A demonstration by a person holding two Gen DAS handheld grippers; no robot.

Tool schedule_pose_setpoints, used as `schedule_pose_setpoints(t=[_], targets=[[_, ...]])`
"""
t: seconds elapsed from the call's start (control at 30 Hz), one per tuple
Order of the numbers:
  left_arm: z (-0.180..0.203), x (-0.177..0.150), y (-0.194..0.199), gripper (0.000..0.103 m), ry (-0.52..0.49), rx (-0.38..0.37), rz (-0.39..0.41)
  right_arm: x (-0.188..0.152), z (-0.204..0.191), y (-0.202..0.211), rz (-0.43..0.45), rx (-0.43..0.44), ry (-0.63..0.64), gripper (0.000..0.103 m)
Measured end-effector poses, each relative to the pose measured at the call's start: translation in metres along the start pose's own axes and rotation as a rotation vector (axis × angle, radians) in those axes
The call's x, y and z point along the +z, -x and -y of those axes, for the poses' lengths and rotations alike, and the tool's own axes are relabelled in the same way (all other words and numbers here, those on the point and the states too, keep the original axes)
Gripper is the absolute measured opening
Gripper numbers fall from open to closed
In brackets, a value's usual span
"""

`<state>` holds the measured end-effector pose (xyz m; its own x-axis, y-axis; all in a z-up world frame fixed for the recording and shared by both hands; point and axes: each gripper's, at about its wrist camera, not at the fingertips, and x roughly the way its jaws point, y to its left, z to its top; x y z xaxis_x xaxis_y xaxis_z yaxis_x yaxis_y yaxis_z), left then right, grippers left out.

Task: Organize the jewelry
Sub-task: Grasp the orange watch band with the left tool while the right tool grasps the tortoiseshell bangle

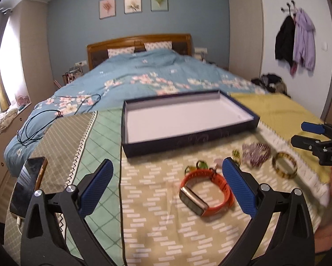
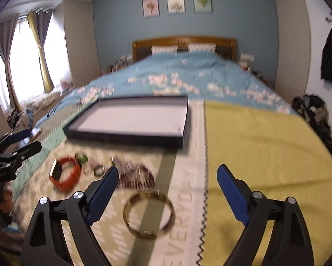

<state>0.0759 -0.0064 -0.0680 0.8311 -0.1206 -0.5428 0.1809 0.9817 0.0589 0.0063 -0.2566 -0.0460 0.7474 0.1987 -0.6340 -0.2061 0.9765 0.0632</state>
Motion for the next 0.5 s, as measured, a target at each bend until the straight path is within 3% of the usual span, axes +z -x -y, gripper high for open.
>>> schedule_pose_setpoints(t=[0.27, 0.5], targets=[[0.014, -0.006, -0.037, 0.076, -0.08, -0.054, -0.105, -0.009, -0.004, -0.019, -0.125, 0.053, 0.069, 0.055], [0.007, -0.002, -0.062, 0.05, -0.043, -0.146, -0.223, -0.014, -0.001, -0.031, -0.182, 0.087, 0.054, 0.044]])
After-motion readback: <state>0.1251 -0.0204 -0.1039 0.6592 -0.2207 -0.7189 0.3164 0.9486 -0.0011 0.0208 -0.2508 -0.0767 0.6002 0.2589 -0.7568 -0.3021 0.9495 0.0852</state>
